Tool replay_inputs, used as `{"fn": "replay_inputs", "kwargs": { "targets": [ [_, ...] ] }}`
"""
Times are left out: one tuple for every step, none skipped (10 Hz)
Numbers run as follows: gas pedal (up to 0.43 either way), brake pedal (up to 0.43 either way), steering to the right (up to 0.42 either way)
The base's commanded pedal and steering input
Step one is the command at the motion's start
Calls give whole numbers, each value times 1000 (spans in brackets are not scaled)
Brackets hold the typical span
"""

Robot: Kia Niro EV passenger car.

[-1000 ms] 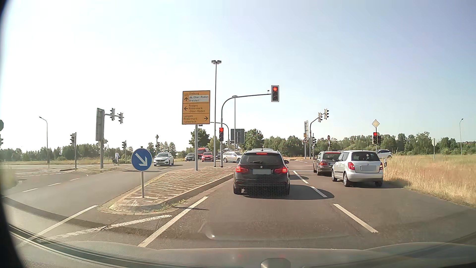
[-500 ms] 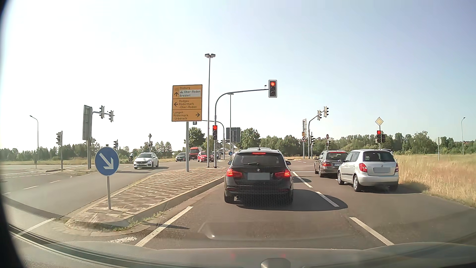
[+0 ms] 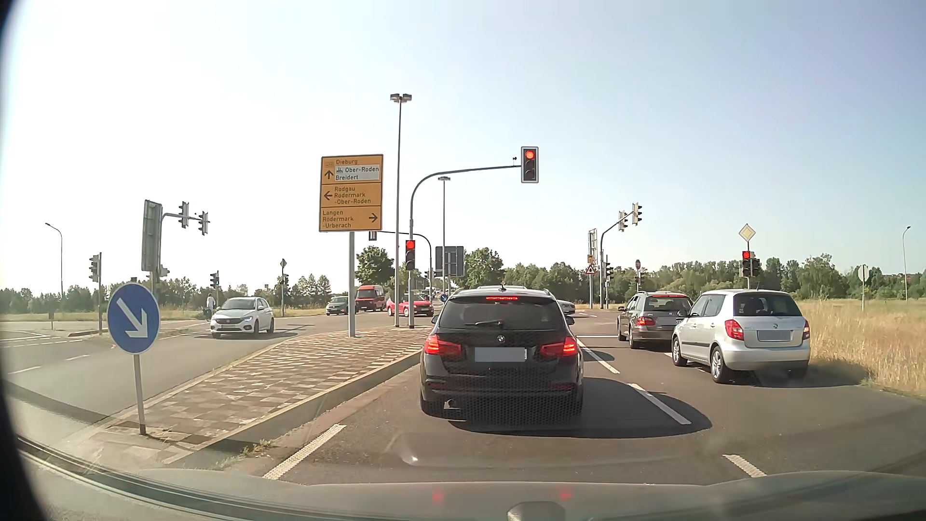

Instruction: Follow the waypoints while adhering to traffic rules and regulations

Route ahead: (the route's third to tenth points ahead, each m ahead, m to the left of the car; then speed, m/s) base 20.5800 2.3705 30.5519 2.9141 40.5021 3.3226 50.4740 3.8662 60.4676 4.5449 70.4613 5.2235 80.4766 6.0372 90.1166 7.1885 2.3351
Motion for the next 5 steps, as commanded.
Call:
{"fn": "replay_inputs", "kwargs": {
  "targets": [
    [0, 268, 9],
    [0, 268, 8],
    [0, 268, 5],
    [0, 274, 4],
    [0, 268, 4]
  ]
}}
